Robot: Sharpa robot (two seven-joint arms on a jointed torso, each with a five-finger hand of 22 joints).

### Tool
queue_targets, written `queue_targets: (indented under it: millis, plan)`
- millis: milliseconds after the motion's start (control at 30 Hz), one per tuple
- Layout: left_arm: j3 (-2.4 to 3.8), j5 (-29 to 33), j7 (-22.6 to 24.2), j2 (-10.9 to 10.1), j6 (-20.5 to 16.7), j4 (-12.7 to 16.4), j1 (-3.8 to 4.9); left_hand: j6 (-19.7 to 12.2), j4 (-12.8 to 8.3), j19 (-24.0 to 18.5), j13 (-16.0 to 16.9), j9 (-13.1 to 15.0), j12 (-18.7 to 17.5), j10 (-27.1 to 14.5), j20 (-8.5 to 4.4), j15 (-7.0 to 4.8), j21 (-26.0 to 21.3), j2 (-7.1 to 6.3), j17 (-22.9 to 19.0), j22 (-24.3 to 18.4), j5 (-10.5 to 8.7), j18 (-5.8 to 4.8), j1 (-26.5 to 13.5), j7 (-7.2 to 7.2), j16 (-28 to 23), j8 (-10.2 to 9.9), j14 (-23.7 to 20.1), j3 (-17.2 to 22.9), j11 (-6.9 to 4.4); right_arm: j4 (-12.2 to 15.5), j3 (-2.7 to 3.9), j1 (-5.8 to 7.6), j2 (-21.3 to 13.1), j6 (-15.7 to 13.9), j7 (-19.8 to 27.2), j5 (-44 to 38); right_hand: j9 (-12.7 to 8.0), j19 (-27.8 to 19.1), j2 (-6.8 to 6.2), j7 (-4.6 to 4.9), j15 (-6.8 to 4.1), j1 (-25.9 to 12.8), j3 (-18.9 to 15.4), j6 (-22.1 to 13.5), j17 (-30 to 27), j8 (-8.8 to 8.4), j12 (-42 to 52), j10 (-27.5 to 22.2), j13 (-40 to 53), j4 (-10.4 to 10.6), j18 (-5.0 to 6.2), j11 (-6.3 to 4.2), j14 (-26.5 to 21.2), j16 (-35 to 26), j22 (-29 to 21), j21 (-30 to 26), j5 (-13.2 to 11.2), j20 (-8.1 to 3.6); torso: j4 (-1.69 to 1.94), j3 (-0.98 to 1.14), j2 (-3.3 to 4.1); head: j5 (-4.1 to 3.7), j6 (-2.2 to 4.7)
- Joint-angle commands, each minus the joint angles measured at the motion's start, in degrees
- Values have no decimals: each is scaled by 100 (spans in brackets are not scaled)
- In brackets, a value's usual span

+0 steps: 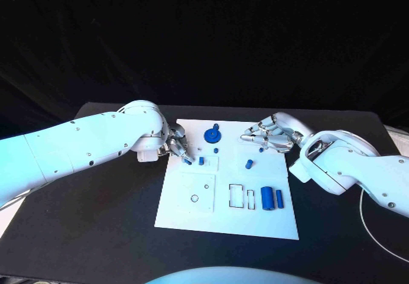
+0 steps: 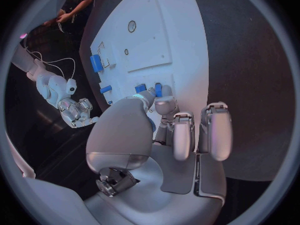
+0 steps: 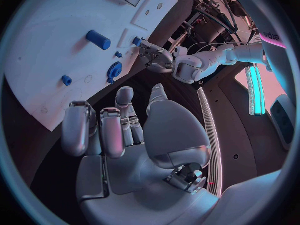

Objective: Assemble the parts on the task board

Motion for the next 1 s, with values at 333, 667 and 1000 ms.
queue_targets:
  millis: [333, 667, 1000]
  plan:
    - [-57, -17, -346, 162, 118, -26, -52, 187, -469, 258, 48, 45, 68, 119, -31, -2, 23, -59, 1509, 884, 9, -3, -429, -72, 17, 91, 613, 552, -30, 9, 0, -4, 10, 58, 20, -14, 8, -29, 53, -3, -17, 22, -50, 40, 223, -2, 33, -51, 7, 6, 68, -4, 303, -32, -9, -21, 32, 0, -5, 7, 0, 5, -15]
    - [-61, -119, -613, 204, 136, -60, -55, 346, -309, 285, 152, 57, 174, 228, -49, -32, 59, -163, 1509, 932, 11, -14, -841, -122, 17, 119, 613, 280, -69, 16, 0, -4, 7, 92, 14, -8, 8, -29, 53, -3, -17, 22, -50, 40, 223, -2, 33, -51, 7, 6, 68, -4, 303, -32, -9, -21, 32, 0, -8, 7, 0, 7, -23]
    - [-62, -235, -715, 255, 133, -132, -62, 424, -210, 300, 140, 49, 167, 255, -61, -49, 76, -273, 1509, 957, 12, -21, -1115, -138, 17, 95, 613, -65, -86, 15, 0, -3, 28, 108, 15, -8, 8, -39, 49, -5, -19, 47, -64, 44, 203, 1, 32, -56, 1, -4, 72, -6, 297, -49, -28, -32, 31, -1, 2, 7, -2, -3, -33]
